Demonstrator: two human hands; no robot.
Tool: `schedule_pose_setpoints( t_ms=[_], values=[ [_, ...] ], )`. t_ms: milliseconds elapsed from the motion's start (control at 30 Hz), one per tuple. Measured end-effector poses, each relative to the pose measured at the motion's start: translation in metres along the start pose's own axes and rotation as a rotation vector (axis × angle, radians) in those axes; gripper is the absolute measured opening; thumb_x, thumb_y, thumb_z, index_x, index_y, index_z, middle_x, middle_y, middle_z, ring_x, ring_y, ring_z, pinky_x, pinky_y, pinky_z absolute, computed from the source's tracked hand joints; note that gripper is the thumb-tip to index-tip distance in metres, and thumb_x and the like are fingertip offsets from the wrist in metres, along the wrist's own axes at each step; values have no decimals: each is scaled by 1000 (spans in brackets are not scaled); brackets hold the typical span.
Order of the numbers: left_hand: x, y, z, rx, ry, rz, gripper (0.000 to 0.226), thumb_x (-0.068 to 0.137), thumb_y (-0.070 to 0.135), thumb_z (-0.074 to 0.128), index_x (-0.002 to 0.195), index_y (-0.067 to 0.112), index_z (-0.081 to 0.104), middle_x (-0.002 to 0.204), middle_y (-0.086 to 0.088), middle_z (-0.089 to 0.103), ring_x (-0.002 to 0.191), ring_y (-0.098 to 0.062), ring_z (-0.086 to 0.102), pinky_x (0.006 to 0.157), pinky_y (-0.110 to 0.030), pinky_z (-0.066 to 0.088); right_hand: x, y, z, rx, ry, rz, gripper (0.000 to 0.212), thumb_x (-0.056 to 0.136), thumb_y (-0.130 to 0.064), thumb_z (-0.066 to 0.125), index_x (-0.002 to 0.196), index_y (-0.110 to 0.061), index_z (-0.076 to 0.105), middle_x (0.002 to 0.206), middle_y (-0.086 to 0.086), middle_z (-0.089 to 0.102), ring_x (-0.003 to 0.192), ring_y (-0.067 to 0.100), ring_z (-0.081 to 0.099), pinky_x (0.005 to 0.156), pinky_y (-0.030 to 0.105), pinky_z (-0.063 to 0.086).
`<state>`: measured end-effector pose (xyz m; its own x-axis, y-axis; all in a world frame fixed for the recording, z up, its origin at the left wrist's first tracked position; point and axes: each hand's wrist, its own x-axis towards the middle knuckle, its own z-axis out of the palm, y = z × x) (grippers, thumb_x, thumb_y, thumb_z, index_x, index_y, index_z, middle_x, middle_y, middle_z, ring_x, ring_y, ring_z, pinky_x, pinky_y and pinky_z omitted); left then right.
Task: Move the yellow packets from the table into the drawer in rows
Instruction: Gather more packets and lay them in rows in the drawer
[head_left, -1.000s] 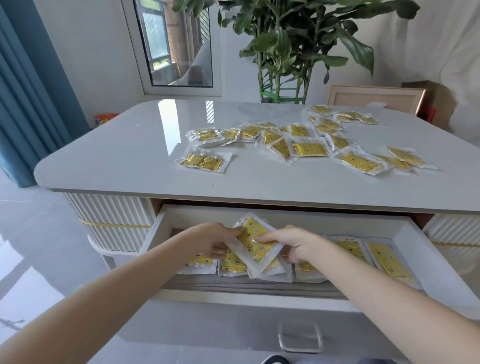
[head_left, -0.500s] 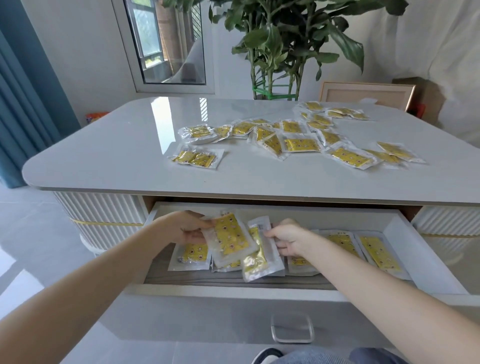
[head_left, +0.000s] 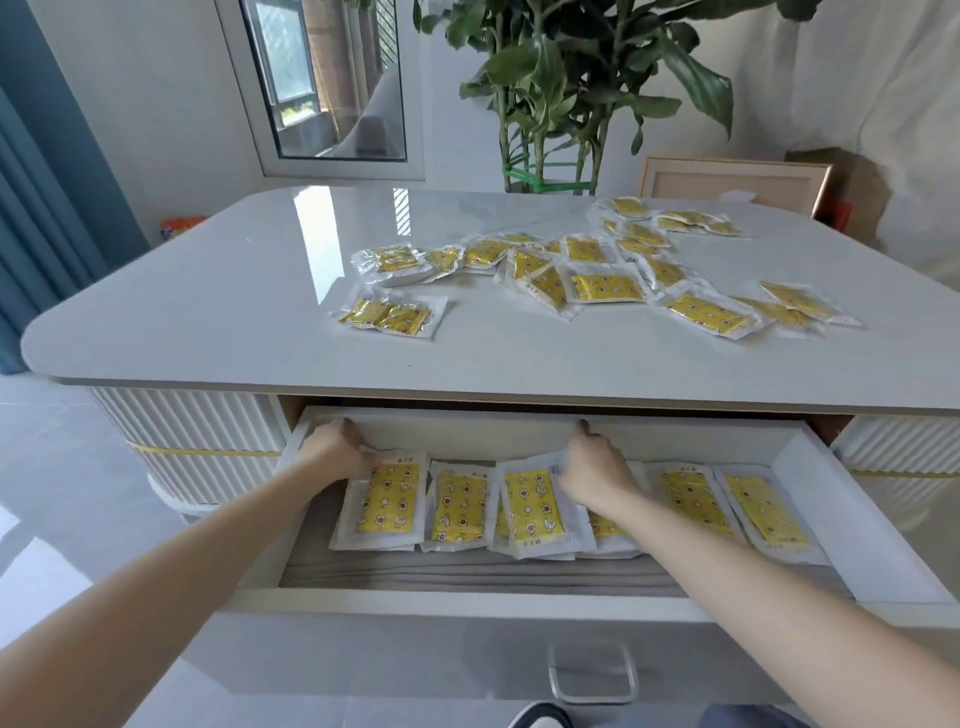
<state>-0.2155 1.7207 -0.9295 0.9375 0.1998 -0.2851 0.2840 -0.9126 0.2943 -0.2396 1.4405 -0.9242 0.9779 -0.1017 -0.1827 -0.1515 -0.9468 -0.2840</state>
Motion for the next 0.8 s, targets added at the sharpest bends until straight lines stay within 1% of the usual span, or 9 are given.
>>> schedule_pose_setpoints(
  t_ms=[100,167,233,333,400,467,600,700,800],
  values=[
    [-13,6,3,217,1,94,66,83,51,60,130,6,46,129,-13,52,117,-28,52,89,-34,48,-11,0,-2,-270,-3,-209,52,88,-15,62,135,-12,40,128,14,44,109,29,54,70,32,46],
    [-26,13,6,325,-47,150,81,81,52,63,141,9,31,139,-15,37,129,-32,39,98,-40,45,-10,-2,-3,-215,-134,-318,60,82,-34,70,135,-26,43,133,8,39,118,25,43,83,35,50],
    [-40,22,8,433,-113,261,98,74,55,68,147,15,18,145,-14,23,135,-34,26,101,-44,43,-9,-4,-1,-209,-326,-421,82,74,-45,75,145,-35,34,144,3,30,133,24,26,102,46,41],
    [-47,27,11,581,-298,416,116,67,52,76,151,26,1,152,-8,10,140,-34,14,106,-51,37,-7,-5,4,-355,-452,-489,105,71,-44,79,153,-29,15,159,1,10,144,28,6,116,50,22],
    [-44,24,16,659,-372,445,122,67,44,80,150,31,-8,154,-6,7,140,-34,14,107,-52,36,-6,-5,8,-400,-465,-515,108,72,-41,79,154,-28,11,160,-1,7,145,26,6,117,47,24],
    [-40,21,21,722,-381,484,119,71,40,78,149,34,-12,157,-5,1,141,-33,13,107,-50,37,-4,-6,11,-422,-449,-534,106,74,-41,78,154,-27,10,160,-2,8,144,25,8,115,44,28],
    [-37,20,24,810,-300,536,112,75,39,75,150,34,-7,154,-4,9,138,-30,22,101,-43,44,-2,-9,15,-456,-395,-537,104,76,-46,74,155,-24,9,160,0,10,143,27,12,112,45,33],
    [-39,21,24,827,-275,546,110,75,40,74,150,35,-6,153,-3,11,138,-29,23,97,-41,46,-3,-9,16,-444,-383,-543,105,76,-47,74,155,-24,8,160,0,9,144,27,11,113,46,32],
    [-41,21,20,776,-310,538,113,73,43,75,150,36,-7,155,-3,7,140,-30,20,101,-43,44,-3,-6,11,-385,-399,-539,107,73,-50,76,154,-26,11,160,-1,12,145,27,12,115,47,27]
  ],
)
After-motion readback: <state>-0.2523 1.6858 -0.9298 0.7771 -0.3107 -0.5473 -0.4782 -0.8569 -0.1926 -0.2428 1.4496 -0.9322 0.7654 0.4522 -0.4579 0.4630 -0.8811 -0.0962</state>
